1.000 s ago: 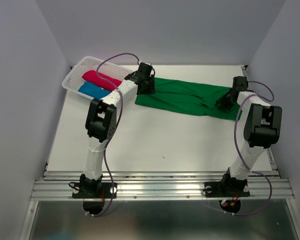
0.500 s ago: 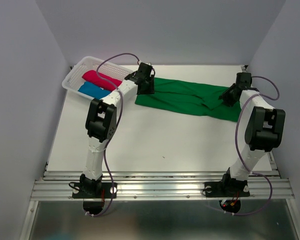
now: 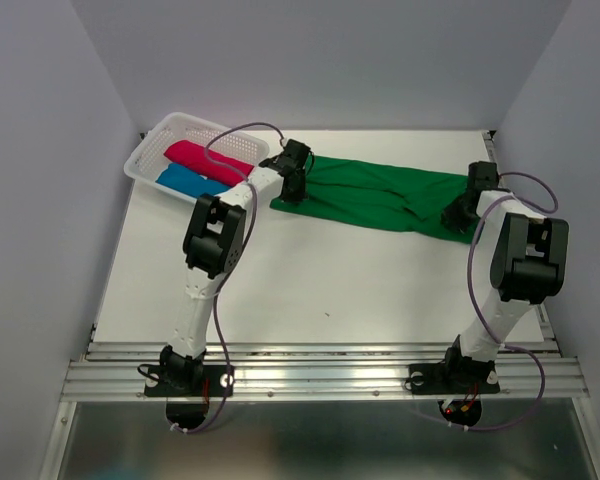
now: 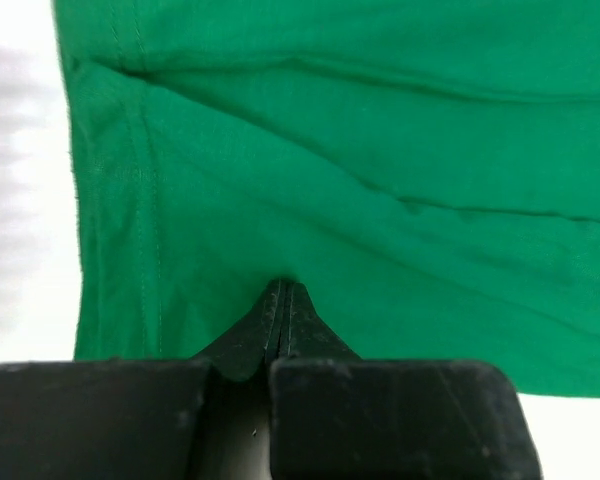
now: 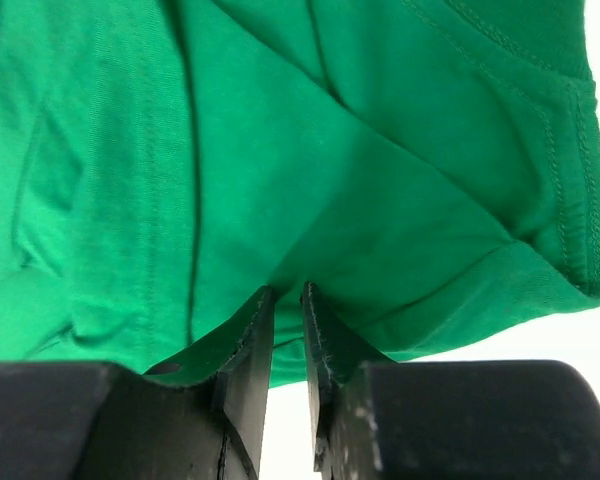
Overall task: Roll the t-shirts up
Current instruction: Fold the T-shirt at the center of the board.
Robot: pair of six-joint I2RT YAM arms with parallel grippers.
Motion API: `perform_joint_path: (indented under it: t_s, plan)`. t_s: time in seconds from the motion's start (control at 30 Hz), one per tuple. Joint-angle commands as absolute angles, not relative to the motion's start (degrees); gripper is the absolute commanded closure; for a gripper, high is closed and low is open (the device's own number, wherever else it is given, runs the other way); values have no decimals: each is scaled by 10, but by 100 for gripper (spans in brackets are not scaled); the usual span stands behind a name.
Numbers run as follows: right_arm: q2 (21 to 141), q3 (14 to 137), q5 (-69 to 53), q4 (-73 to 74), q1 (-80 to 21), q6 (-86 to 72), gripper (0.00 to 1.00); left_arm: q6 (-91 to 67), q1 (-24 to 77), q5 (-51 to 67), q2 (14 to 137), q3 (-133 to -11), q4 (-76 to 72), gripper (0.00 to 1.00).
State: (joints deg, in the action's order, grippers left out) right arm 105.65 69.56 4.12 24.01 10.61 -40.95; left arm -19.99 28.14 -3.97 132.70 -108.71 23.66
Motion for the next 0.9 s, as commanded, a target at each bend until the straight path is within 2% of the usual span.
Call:
perform_joint_path:
  t_s: [0.0, 0.23, 0.7, 0.8, 0.87]
  plan:
    - [1049, 686, 60, 239, 111, -406, 80, -204, 284, -51, 1333, -1107, 249, 100]
    - [1014, 615, 70, 239, 116, -396, 80, -211, 284, -57, 1296, -1024, 236, 100]
    - [818, 456, 66, 318, 121, -393, 79, -209, 315, -41, 1117, -761, 211, 100]
    - [775, 458, 34, 317, 121, -404, 66, -208, 325, -47, 1089, -750, 208, 100]
    - [762, 468, 7, 310, 121, -414, 62, -206, 329, -47, 1085, -755, 210, 100]
